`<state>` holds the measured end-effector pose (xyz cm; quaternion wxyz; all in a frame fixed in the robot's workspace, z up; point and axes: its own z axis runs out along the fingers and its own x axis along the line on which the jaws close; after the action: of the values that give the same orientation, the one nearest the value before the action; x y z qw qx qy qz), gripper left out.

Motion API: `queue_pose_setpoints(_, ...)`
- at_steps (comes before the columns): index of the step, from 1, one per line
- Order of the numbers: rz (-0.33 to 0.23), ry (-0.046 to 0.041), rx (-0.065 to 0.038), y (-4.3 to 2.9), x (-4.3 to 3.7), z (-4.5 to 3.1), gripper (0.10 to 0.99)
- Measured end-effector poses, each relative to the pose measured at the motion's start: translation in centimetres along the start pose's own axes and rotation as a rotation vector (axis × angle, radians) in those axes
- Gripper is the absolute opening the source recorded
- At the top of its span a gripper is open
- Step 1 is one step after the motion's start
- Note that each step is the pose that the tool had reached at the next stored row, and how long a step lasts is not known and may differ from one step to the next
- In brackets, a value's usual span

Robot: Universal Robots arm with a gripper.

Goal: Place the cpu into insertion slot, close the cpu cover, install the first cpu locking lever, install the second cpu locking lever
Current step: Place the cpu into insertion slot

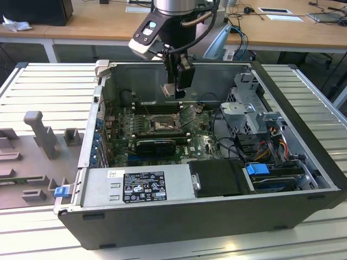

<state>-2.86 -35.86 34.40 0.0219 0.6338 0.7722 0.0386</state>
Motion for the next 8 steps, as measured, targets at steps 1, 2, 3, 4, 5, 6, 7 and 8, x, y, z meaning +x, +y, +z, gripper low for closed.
queue_pose_setpoints(1,0.001,-0.0002,0.000,-0.01,0.00,0.08,0.545)
queue_pose_setpoints(2,0.002,-0.0005,0.000,-0.01,0.00,0.15,0.545)
queue_pose_setpoints(3,0.003,-0.0008,0.000,-0.02,-0.01,0.25,0.545)
queue_pose_setpoints(4,0.005,-0.0013,0.000,-0.03,-0.01,0.37,0.545)
queue_pose_setpoints(5,0.006,-0.0017,0.000,-0.04,0.00,0.45,0.545)
queue_pose_setpoints(6,0.007,-0.0021,0.000,-0.04,0.00,0.49,0.545)
queue_pose_setpoints(7,0.010,-0.0025,0.000,-0.05,0.00,0.56,0.545)
queue_pose_setpoints(8,0.012,-0.0028,0.000,-0.05,0.00,0.61,0.545)
